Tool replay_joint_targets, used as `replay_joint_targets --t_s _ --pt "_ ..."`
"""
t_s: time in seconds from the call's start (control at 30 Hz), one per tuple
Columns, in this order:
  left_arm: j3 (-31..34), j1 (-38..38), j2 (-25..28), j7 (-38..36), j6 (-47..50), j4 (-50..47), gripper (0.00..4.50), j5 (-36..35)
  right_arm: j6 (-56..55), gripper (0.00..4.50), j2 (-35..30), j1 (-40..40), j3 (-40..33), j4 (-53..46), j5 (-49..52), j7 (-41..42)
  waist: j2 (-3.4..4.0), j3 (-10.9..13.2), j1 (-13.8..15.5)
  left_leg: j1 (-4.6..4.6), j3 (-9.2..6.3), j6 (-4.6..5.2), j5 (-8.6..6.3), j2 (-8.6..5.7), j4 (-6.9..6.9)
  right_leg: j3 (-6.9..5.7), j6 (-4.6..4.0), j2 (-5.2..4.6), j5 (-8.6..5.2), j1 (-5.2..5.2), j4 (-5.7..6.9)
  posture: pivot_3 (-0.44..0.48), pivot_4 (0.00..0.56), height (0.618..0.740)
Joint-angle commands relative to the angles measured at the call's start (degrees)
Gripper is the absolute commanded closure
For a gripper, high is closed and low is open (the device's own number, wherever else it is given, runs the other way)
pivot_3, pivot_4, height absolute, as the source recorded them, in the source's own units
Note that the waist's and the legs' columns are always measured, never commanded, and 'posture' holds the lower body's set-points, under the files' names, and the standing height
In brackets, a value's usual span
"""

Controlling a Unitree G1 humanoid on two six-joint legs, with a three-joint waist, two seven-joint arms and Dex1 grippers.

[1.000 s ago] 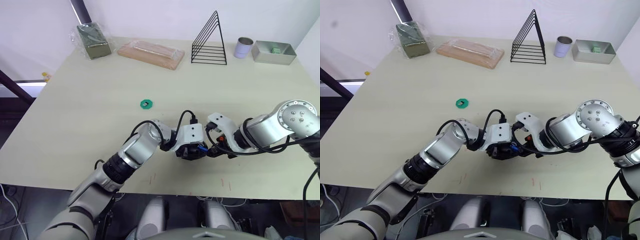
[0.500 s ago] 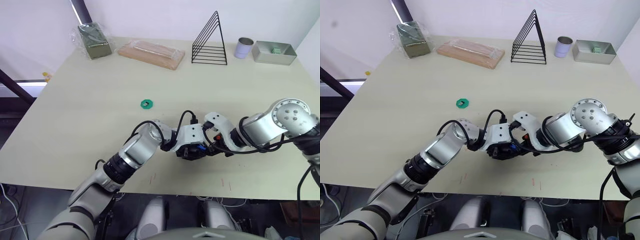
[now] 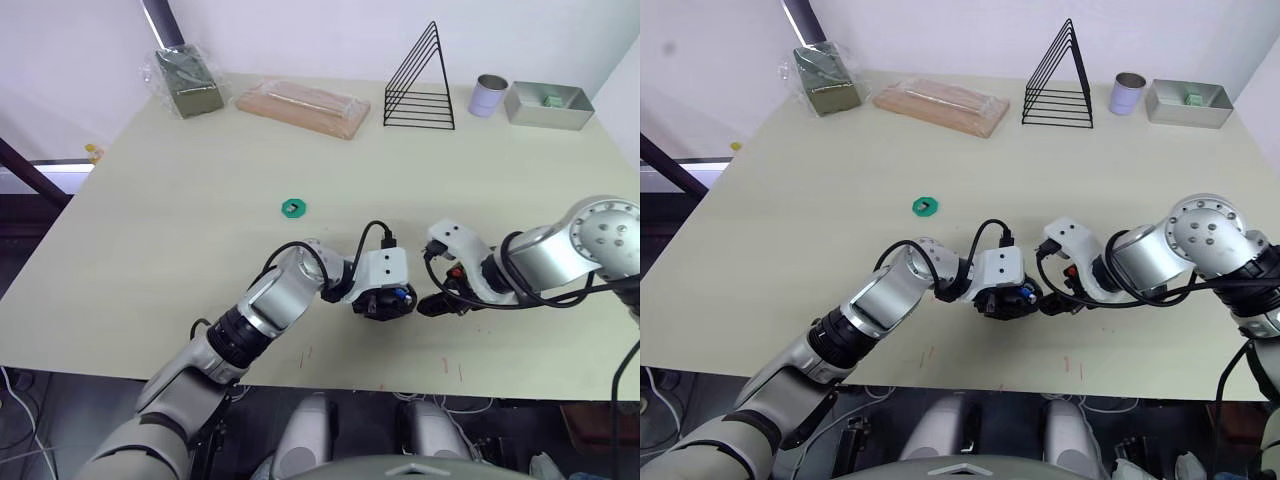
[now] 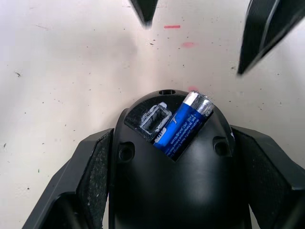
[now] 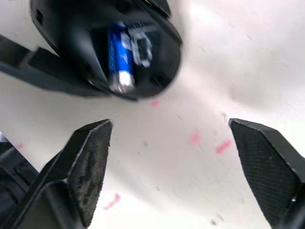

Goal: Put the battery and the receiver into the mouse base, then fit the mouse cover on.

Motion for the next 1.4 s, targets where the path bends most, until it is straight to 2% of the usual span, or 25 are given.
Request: replay_joint_targets --t_s 0.03,0.1,0.17,0.27,0.37,0.47,0.57,0.7,0.77,0.83,0.87,0.93,1.03,1.07,1.13,1.23,1.4 --pt "-1.2 0.8 0.4 0.3 0.4 0.5 1.3 1.2 -3.2 0.35 -5.2 4.7 -7.2 -8.5 0.7 2.3 0.0 0.0 0.0 0.0 -0.02 0.0 0.0 0.0 0.0 -0.01 0.0 0.0 0.0 0.01 -0.02 0.0 0.15 0.74" --pt "-1.2 0.8 0.3 0.3 0.4 0.6 1.3 1.1 -5.0 0.35 -8.1 10.7 -10.9 -15.5 -3.0 5.4 0.0 0.0 -0.2 -0.01 -0.04 0.0 0.0 0.0 0.0 -0.01 0.0 0.0 0.0 0.02 -0.04 0.0 0.15 0.74" --pt "-1.2 0.7 0.2 0.4 0.5 0.6 1.3 1.1 -9.1 0.35 -11.1 18.7 -13.9 -24.6 -14.9 11.6 0.04 0.0 -0.1 0.0 -0.05 0.0 0.0 0.0 -0.01 -0.01 0.01 0.01 0.0 0.03 -0.03 0.0 0.15 0.74" --pt "-1.1 0.9 0.4 0.3 0.8 0.2 1.3 1.0 -18.1 0.35 -13.3 32.0 -19.6 -30.3 -27.2 21.3 0.04 0.0 -0.1 -0.02 -0.15 0.0 0.0 -0.01 0.03 -0.07 0.01 0.04 0.0 0.07 -0.03 0.0 0.15 0.74" --pt "-1.0 0.9 0.6 0.2 1.0 0.0 1.3 1.0 -28.5 0.35 -8.1 45.9 -29.1 -33.9 -34.2 26.1 0.05 0.0 -0.2 0.04 -0.08 0.0 0.0 -0.04 0.06 0.0 0.03 0.05 0.0 0.07 0.0 0.0 0.15 0.74" --pt "-1.0 0.8 0.8 0.0 0.8 -0.1 1.3 1.0 -40.4 0.35 -1.1 56.0 -32.9 -36.6 -43.5 31.6 -0.03 0.0 0.0 0.07 -0.2 0.0 0.01 0.0 0.06 0.03 0.05 0.28 -0.02 0.15 -0.02 0.0 0.15 0.74" --pt "-0.9 0.8 1.0 -0.2 1.0 -0.3 1.3 0.8 -45.0 0.35 3.5 60.7 -32.1 -36.5 -46.1 36.4 0.04 -0.1 -0.1 0.1 -0.15 -0.02 0.02 0.06 0.05 0.12 0.06 0.39 -0.02 0.13 0.03 0.0 0.15 0.74" --pt "-0.9 0.7 1.2 -0.3 0.8 -0.3 1.3 0.8 -50.3 0.35 9.0 61.9 -30.3 -34.3 -52.5 39.2 -0.01 0.0 -0.2 0.2 -0.12 -0.07 0.05 0.08 0.09 0.19 0.07 0.46 -0.01 0.15 0.06 0.0 0.15 0.74" --pt "-0.8 0.6 1.2 -0.3 0.9 -0.2 1.3 0.7 -52.5 0.35 13.8 61.4 -28.2 -31.8 -54.8 39.4 0.01 0.0 -0.2 0.22 -0.09 -0.09 0.07 0.08 0.1 0.21 0.07 0.5 -0.01 0.15 0.06 0.0 0.15 0.74" --pt "-0.9 0.5 1.3 -0.3 0.9 -0.2 1.3 0.8 -54.6 1.16 16.6 61.4 -25.3 -30.5 -58.3 42.0 0.0 0.0 -0.2 0.23 -0.09 -0.09 0.07 0.08 0.09 0.22 0.06 0.56 -0.02 0.14 0.07 0.0 0.15 0.74" --pt "-0.8 0.6 1.4 -0.4 0.9 -0.2 1.3 0.7 -55.6 1.16 17.7 61.2 -23.9 -29.7 -60.6 42.8 0.15 0.0 -0.2 0.23 -0.08 -0.09 0.07 0.08 0.09 0.23 0.05 0.56 -0.02 0.13 0.07 0.0 0.15 0.74" --pt "-0.8 0.6 1.5 -0.5 1.1 -0.4 1.3 0.7 -57.3 2.27 19.9 60.4 -22.0 -27.7 -63.3 43.9 0.1 -0.1 -0.2 0.23 -0.06 -0.09 0.07 0.0 0.07 0.25 0.06 0.55 -0.01 0.12 0.08 0.0 0.15 0.74" --pt "-0.9 0.7 1.5 -0.5 1.1 -0.4 1.3 0.7 -60.2 3.23 22.7 59.2 -20.0 -24.7 -67.6 45.7 0.12 -0.1 -0.2 0.23 -0.06 -0.1 0.07 -0.04 0.08 0.25 0.06 0.55 -0.01 0.12 0.09 0.0 0.15 0.74" --pt "-1.0 0.6 1.5 -0.5 1.2 -0.5 1.3 0.7 -61.8 3.82 24.0 58.6 -19.3 -23.1 -69.3 46.2 0.12 -0.1 -0.2 0.24 -0.04 -0.1 0.08 -0.04 0.09 0.26 0.06 0.55 -0.01 0.11 0.11 0.0 0.15 0.74" --pt "-1.0 0.6 1.5 -0.4 1.2 -0.5 1.3 0.7 -65.0 4.46 26.6 57.9 -18.3 -20.4 -72.2 47.0 0.1 -0.1 -0.2 0.26 -0.04 -0.11 0.08 -0.04 0.09 0.27 0.05 0.57 -0.01 0.12 0.13 0.0 0.15 0.74" --pt "-1.0 0.7 1.5 -0.4 1.3 -0.5 1.3 0.7 -68.8 4.46 28.6 57.5 -16.8 -17.3 -76.5 48.9 0.11 -0.1 -0.2 0.28 -0.04 -0.13 0.1 -0.06 0.09 0.28 0.05 0.57 -0.02 0.1 0.2 0.0 0.15 0.74" --pt "-0.9 0.8 1.4 -0.4 1.7 -0.6 1.3 0.6 -70.8 4.46 31.6 56.8 -17.5 -14.1 -78.1 50.0 0.12 -0.1 -0.3 0.32 -0.04 -0.19 0.13 -0.07 0.09 0.29 0.05 0.57 -0.02 0.09 0.3 0.0 0.15 0.74"
